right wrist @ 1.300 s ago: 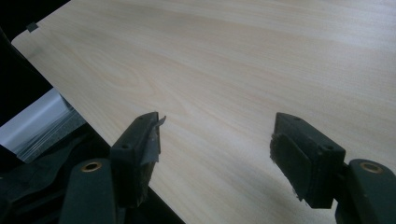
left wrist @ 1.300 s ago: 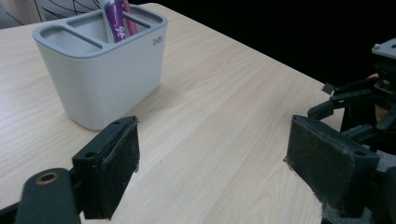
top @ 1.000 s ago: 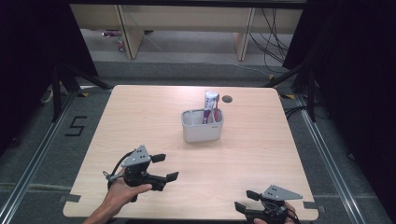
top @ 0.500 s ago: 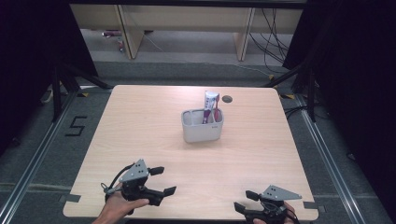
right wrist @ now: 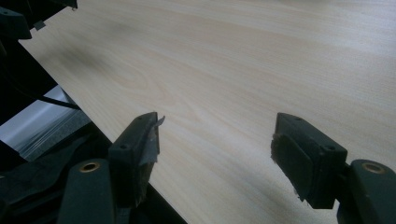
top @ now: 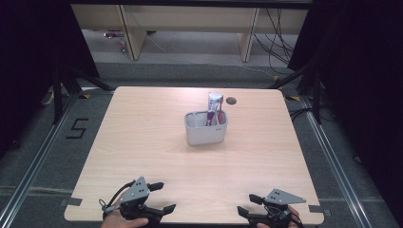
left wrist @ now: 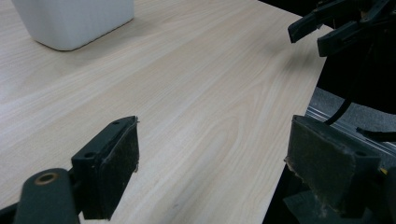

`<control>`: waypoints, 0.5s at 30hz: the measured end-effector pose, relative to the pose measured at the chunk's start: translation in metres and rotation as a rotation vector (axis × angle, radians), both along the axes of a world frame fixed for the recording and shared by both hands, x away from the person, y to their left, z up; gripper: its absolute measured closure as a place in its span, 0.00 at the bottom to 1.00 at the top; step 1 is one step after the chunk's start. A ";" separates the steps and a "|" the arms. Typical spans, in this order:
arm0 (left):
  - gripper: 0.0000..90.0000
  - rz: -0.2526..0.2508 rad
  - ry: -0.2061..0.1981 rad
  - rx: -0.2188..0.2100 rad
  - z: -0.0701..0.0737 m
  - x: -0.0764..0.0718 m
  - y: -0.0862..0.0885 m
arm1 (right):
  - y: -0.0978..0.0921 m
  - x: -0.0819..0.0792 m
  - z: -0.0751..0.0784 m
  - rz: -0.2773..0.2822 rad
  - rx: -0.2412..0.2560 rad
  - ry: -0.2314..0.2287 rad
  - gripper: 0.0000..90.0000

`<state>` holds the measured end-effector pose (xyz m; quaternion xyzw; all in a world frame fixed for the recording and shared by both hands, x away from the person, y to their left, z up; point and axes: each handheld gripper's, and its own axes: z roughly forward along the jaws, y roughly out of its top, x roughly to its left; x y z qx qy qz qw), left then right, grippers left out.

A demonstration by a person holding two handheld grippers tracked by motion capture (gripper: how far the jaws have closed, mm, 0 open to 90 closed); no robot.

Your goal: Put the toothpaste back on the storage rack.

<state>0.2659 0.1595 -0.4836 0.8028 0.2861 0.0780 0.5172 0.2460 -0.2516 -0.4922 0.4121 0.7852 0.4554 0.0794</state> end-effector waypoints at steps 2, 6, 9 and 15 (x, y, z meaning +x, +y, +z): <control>0.18 -0.001 0.006 0.007 -0.001 -0.005 0.000 | 0.000 0.000 0.000 0.002 0.001 -0.003 0.36; 0.18 -0.050 -0.014 0.044 -0.003 -0.010 0.001 | 0.001 0.000 -0.002 0.006 0.017 0.004 0.36; 0.18 -0.058 -0.031 0.074 -0.004 -0.013 0.003 | 0.002 0.000 -0.002 0.007 0.025 0.004 0.36; 0.17 -0.060 -0.031 0.093 -0.006 -0.019 0.004 | 0.002 0.000 -0.002 0.007 0.018 0.011 0.35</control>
